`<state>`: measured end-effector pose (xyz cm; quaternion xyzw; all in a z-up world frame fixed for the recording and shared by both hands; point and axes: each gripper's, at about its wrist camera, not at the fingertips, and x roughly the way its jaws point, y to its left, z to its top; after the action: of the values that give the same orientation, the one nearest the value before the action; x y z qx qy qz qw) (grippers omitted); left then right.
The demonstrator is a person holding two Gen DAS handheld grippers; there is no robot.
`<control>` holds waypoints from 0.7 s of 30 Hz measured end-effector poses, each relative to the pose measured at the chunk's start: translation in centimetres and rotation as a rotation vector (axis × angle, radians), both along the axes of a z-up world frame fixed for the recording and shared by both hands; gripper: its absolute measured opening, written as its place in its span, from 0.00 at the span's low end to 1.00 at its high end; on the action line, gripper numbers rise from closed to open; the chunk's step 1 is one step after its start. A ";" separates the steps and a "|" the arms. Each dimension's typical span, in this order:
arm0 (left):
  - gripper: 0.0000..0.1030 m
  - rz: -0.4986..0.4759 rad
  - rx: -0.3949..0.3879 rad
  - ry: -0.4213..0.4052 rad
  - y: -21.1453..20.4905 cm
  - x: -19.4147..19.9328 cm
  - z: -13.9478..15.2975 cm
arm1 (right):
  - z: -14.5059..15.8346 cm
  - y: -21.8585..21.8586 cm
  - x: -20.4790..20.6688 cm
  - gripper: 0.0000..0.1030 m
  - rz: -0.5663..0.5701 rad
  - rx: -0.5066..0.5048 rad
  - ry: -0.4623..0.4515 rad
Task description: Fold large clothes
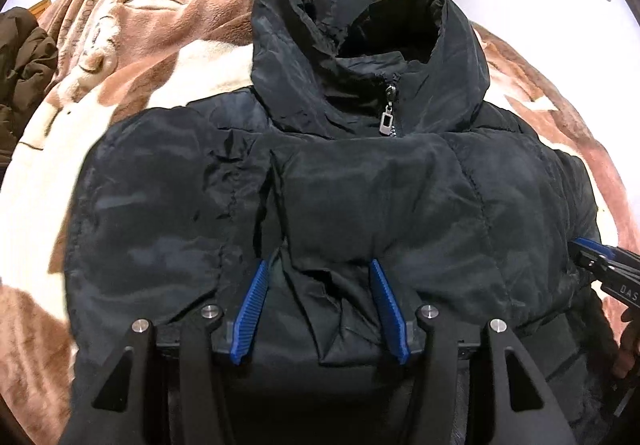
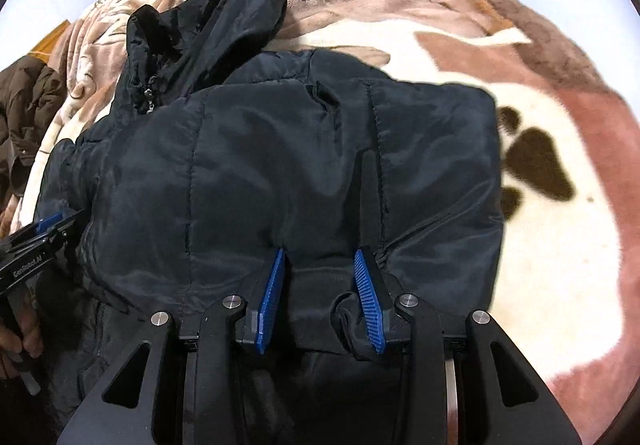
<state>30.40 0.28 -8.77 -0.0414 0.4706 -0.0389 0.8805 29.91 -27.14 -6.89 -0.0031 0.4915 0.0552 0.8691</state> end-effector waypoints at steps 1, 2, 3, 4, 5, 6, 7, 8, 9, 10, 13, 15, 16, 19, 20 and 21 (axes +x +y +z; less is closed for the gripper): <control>0.54 0.002 -0.003 -0.004 0.1 -0.5 0.7 | 0.9 0.1 -0.8 0.36 0.000 0.009 -0.014; 0.54 0.002 -0.004 -0.012 0.2 -1.1 1.5 | 1.5 0.2 -1.4 0.37 -0.003 0.019 -0.024; 0.54 0.004 -0.002 -0.018 0.3 -1.9 2.2 | 2.5 0.3 -2.4 0.37 -0.007 0.032 -0.042; 0.54 0.005 -0.008 -0.026 0.5 -2.8 2.9 | 3.2 0.4 -3.3 0.37 -0.009 0.039 -0.057; 0.54 0.007 -0.020 -0.036 0.7 -3.8 3.7 | 3.9 0.6 -4.3 0.37 -0.006 0.048 -0.068; 0.54 0.009 -0.031 -0.044 0.9 -4.9 4.3 | 4.5 0.8 -5.4 0.37 -0.003 0.057 -0.078; 0.54 0.011 -0.038 -0.052 1.0 -5.9 4.9 | 5.1 1.0 -6.5 0.37 -0.002 0.067 -0.088; 0.54 0.012 -0.046 -0.060 1.2 -7.2 5.6 | 5.4 1.1 -7.4 0.37 0.000 0.074 -0.094; 0.54 0.014 -0.050 -0.065 1.4 -8.2 6.1 | 5.8 1.3 -8.4 0.37 0.002 0.083 -0.099; 0.54 0.018 -0.052 -0.069 1.5 -9.3 6.6 | 6.2 1.5 -9.4 0.37 0.003 0.094 -0.103; 0.54 0.027 -0.065 -0.079 1.8 -12.2 7.8 | 6.9 2.1 -11.5 0.37 0.010 0.119 -0.114; 0.54 0.034 -0.067 -0.087 1.9 -13.7 8.4 | 7.4 2.5 -12.6 0.42 0.017 0.130 -0.120; 0.54 0.036 -0.064 -0.094 2.0 -14.5 8.8 | 7.7 2.7 -13.1 0.43 0.025 0.136 -0.125; 0.54 0.041 -0.068 -0.110 2.0 -16.1 9.9 | 8.7 3.3 -14.1 0.44 0.049 0.142 -0.144; 0.54 0.040 -0.068 -0.114 1.9 -16.4 10.2 | 8.9 3.7 -14.4 0.44 0.056 0.143 -0.148; 0.54 0.039 -0.065 -0.117 1.8 -16.7 10.4 | 9.2 4.0 -14.7 0.44 0.069 0.144 -0.153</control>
<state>13.69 2.06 1.62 -0.0767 0.4157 -0.0395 0.9054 15.26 -23.13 2.27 0.0381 0.4179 0.1198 0.8997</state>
